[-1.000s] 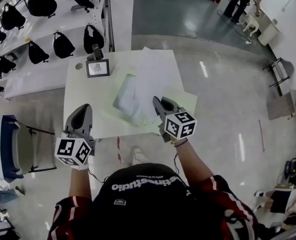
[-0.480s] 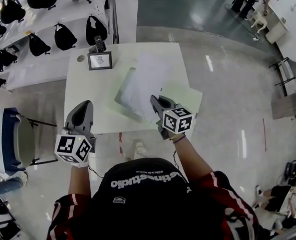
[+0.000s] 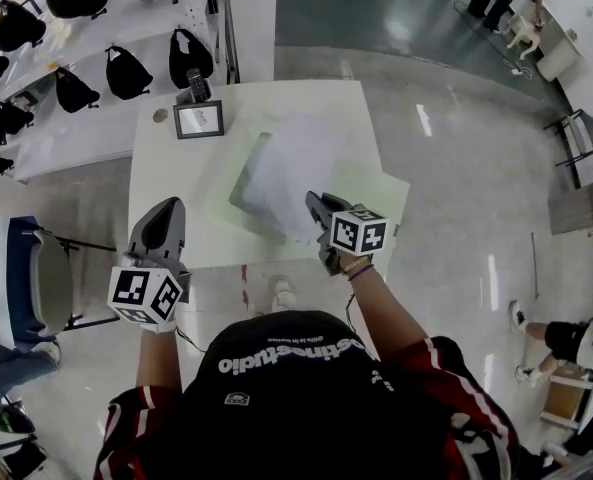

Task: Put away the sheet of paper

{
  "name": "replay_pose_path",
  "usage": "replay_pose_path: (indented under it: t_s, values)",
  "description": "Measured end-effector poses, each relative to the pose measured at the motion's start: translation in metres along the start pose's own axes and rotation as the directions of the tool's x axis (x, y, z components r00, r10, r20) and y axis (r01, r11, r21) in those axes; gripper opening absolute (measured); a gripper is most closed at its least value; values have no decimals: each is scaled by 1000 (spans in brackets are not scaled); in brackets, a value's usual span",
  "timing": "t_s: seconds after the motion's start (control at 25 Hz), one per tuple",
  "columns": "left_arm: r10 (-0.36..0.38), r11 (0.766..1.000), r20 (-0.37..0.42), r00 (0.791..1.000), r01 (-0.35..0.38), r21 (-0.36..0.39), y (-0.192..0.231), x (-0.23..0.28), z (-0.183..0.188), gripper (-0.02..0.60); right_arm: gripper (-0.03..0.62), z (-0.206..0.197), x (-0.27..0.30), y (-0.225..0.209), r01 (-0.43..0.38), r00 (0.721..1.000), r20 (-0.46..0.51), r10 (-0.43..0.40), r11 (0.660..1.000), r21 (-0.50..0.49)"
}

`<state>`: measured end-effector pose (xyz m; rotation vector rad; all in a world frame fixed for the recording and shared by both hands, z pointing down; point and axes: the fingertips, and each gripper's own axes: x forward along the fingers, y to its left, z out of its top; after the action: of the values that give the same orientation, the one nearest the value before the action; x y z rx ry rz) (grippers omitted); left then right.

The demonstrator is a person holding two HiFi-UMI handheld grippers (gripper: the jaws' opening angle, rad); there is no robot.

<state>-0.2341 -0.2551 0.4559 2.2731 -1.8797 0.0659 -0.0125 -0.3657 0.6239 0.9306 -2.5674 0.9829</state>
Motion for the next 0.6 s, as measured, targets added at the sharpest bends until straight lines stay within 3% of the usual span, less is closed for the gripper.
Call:
replay_pose_path:
  t_s: [0.6]
  values:
    - [-23,1000,-11,1000,23,16,-5,15,3,6,3,-51,5,-54,103,990,-117,-82,978,184]
